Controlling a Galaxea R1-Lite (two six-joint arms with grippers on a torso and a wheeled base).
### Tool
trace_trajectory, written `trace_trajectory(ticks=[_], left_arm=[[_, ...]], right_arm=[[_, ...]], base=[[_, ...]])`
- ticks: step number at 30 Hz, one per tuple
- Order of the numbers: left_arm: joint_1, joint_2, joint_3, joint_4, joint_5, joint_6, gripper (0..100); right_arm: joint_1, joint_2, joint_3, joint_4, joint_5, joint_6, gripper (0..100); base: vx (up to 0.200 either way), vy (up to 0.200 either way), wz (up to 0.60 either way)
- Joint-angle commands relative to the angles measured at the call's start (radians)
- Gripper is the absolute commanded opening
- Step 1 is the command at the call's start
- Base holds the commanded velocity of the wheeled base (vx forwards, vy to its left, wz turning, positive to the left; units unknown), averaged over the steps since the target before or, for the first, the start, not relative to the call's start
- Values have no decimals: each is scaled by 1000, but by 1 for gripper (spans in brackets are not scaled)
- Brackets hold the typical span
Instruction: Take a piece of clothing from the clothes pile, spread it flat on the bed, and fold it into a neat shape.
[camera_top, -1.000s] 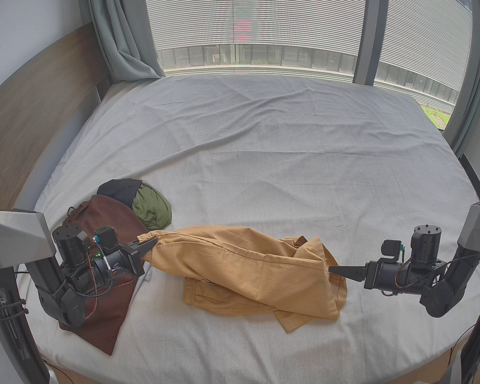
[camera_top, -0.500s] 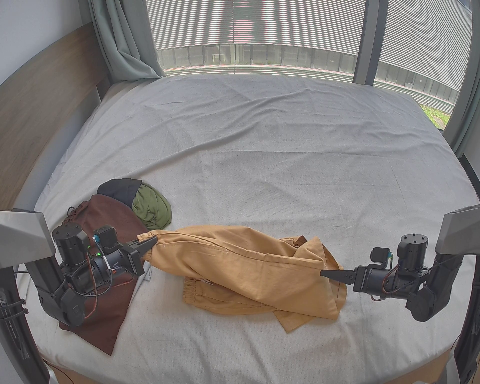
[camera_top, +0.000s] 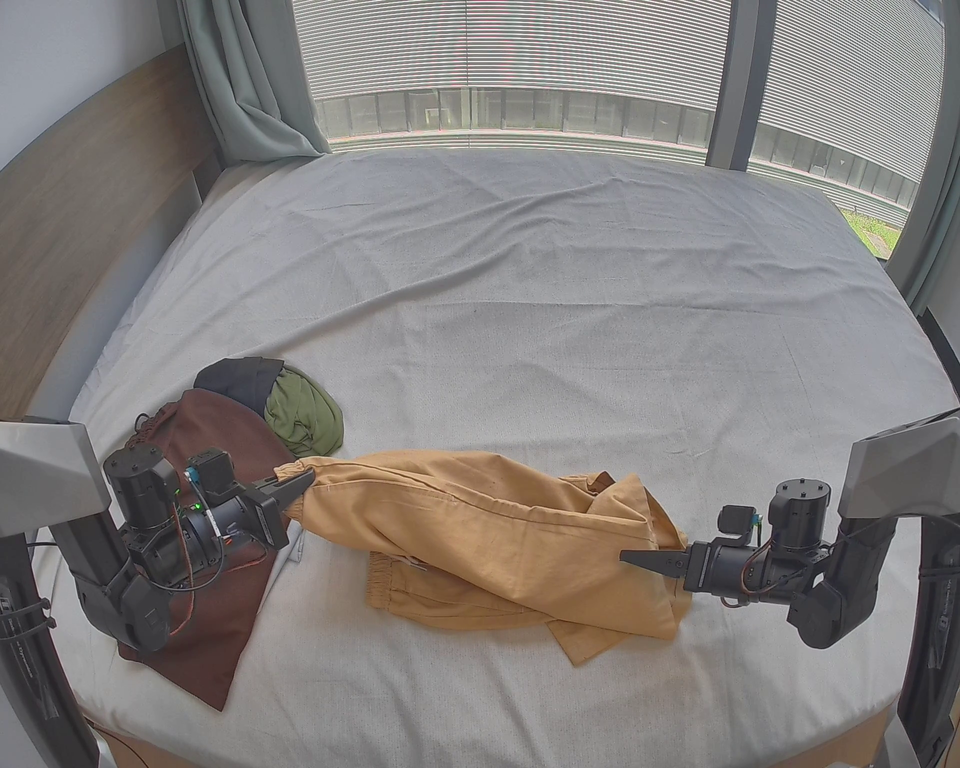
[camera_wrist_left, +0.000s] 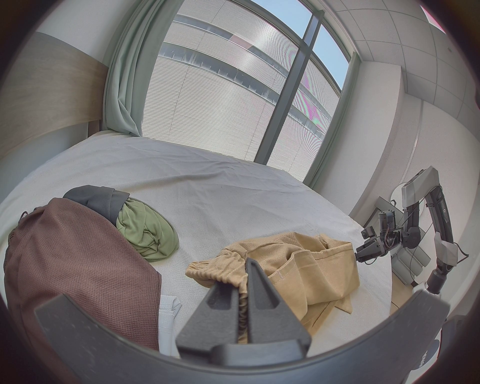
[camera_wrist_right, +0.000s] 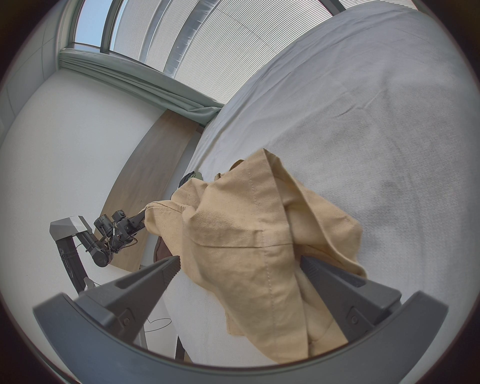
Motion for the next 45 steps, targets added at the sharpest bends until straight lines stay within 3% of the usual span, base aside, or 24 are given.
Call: trace_trajectory(ticks=[1,6,19,25,29,37,45], left_arm=[[0,-3,0,-3,0,-1,0],[-2,0,0,-3,0,-1,0],[-5,0,-8,-1,0,-1,0],[-2,1,-8,-3,0,-1,0],[-2,0,-9,-3,0,1,0],[0,1,-14,-3,0,1,0],[0,6,-16,-1,2,1,0]], right_arm=[[31,44,-9,-33,1,23,100],[62,42,10,-108,1,95,100],[26,-85,72,-108,18,95,100],[-20,-175,119,-108,93,94,100],[-60,-203,158,-108,187,89,100],[-58,-206,181,-108,219,82,100],[-76,-241,210,-108,302,48,100]], base=[[0,0,0],[0,0,0],[0,0,0],[0,0,0],[0,0,0],[0,0,0],[0,0,0]])
